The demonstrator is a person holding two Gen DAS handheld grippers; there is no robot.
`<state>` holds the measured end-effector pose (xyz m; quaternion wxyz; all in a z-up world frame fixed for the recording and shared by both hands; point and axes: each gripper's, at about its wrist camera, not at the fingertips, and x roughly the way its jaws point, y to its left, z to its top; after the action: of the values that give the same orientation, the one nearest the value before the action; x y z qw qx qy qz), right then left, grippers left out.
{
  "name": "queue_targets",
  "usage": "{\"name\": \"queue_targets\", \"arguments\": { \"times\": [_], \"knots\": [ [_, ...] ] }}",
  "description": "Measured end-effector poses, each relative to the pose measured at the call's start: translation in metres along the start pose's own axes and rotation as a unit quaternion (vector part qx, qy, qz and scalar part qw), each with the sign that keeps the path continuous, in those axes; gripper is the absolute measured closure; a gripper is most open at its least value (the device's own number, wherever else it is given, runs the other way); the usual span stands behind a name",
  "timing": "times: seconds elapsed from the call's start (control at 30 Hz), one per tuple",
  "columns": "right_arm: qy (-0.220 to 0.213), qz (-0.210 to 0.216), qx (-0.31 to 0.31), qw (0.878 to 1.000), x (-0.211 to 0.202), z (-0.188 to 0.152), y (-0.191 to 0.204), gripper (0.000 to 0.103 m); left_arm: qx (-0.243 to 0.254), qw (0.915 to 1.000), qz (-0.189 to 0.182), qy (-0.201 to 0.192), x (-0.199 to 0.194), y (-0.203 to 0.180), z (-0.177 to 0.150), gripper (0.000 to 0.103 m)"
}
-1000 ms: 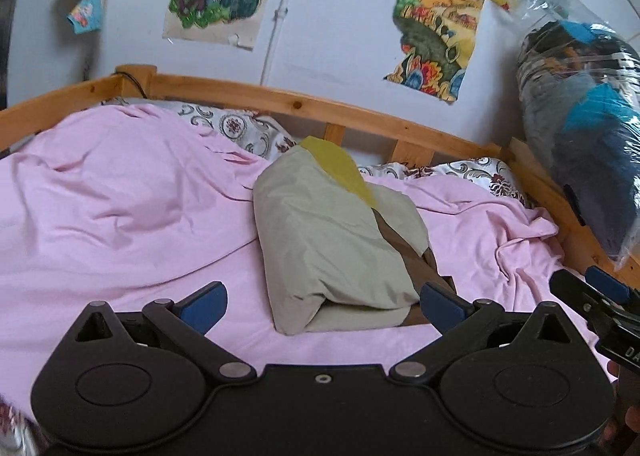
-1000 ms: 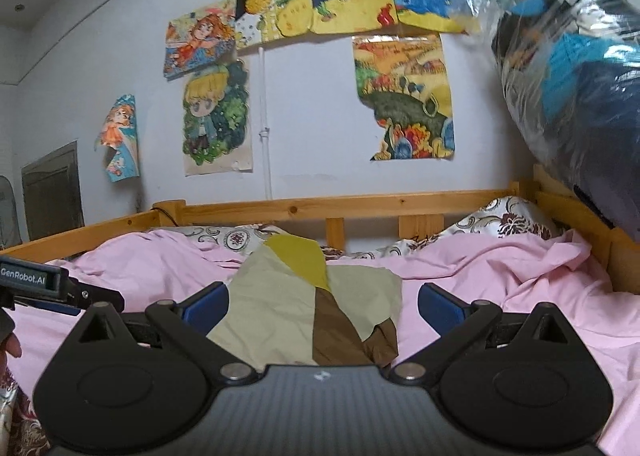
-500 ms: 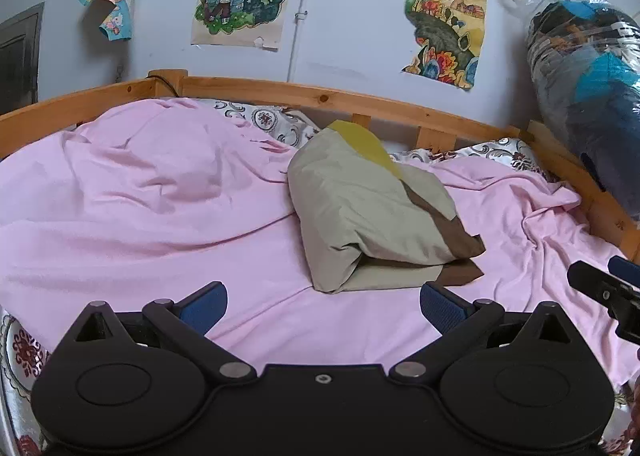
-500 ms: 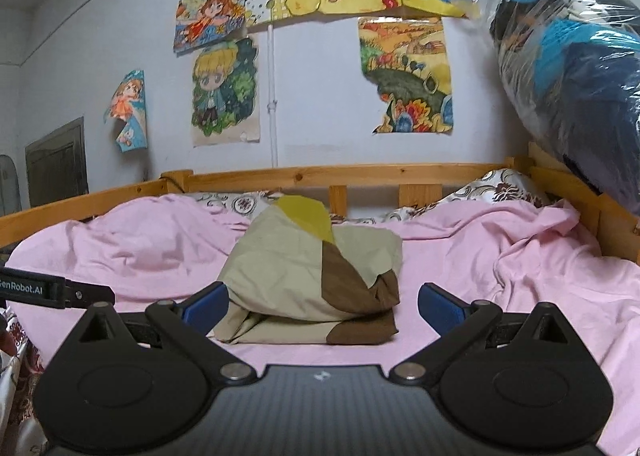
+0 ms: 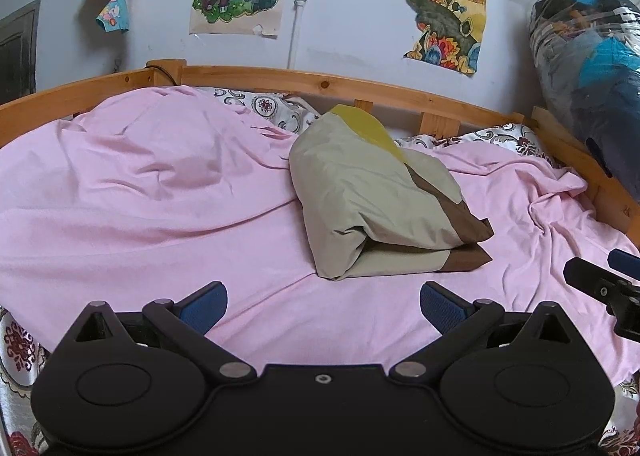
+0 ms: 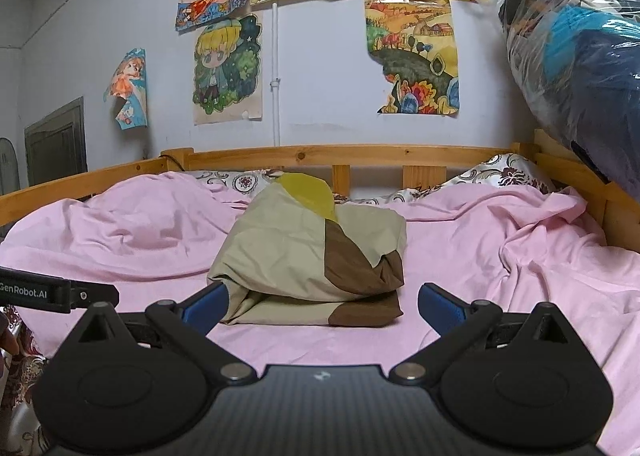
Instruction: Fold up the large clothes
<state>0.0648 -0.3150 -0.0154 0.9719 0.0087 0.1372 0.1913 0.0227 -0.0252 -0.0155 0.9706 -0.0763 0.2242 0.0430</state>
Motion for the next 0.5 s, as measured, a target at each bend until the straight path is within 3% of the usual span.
{"name": "queue_targets", "arguments": {
  "times": [0.5],
  "knots": [
    [0.001,0.001,0.0,1.0,0.0006,0.0,-0.0026,0.0,0.003,1.0,0.002,-0.006,-0.0033,-0.0024,-0.0007,0.001]
  ]
}}
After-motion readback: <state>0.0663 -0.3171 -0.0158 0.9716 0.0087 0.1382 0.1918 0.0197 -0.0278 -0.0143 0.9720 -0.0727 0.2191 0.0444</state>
